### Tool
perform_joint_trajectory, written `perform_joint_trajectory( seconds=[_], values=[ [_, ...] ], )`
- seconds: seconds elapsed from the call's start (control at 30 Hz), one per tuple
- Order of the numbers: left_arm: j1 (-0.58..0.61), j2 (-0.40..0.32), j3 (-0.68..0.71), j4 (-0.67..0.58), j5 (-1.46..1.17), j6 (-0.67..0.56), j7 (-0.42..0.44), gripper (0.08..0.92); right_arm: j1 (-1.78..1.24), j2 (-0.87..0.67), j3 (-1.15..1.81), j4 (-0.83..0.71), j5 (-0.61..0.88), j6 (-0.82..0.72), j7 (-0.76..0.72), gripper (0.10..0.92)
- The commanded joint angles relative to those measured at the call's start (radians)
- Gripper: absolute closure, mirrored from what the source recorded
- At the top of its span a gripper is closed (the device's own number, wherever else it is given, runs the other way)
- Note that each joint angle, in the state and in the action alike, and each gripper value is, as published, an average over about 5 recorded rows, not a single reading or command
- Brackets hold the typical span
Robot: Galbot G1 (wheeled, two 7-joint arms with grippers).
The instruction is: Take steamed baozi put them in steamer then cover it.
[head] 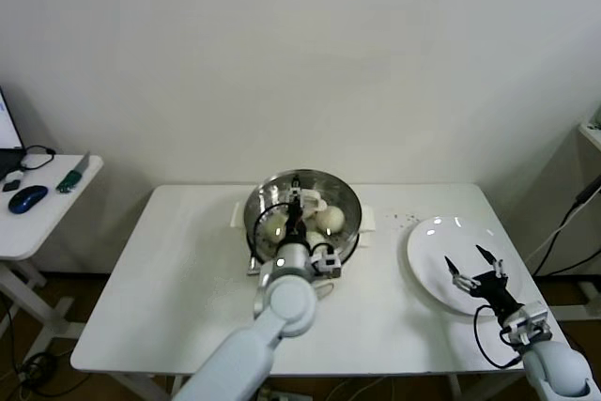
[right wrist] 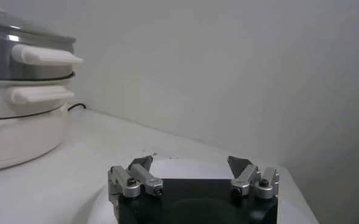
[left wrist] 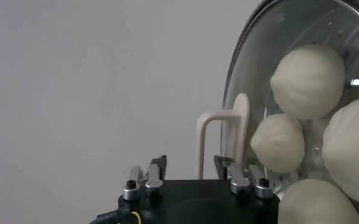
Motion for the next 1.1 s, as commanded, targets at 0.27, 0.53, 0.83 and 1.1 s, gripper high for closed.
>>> perform_joint_trajectory(
  seconds=[0.27, 0.53, 0.83, 1.1],
  values=[
    [0.180, 0.121, -0.045, -0.342, -0.094, 0.049, -0.034, 0.234, -0.011, -0.006, 0.012, 0.057, -0.032, -0.134, 0.024, 0.203],
    [0.356, 0.218, -0.210, -0.444, -0.450, -0.019, -0.257, 0.177, -0.018, 0.001, 0.013, 0.086, -0.010, -0.140, 0.030, 0.203],
    [0.587, 0.164, -0.581, -0.464, -1.028, -0.530, -0.553, 0.177, -0.028, 0.014, 0.011, 0.133, 0.002, -0.130, 0.031, 0.203],
    [0.720, 0.081, -0.823, -0.410, -1.391, -0.792, -0.592, 0.177, -0.039, 0.035, 0.010, 0.148, 0.006, -0.113, 0.030, 0.203]
  ],
)
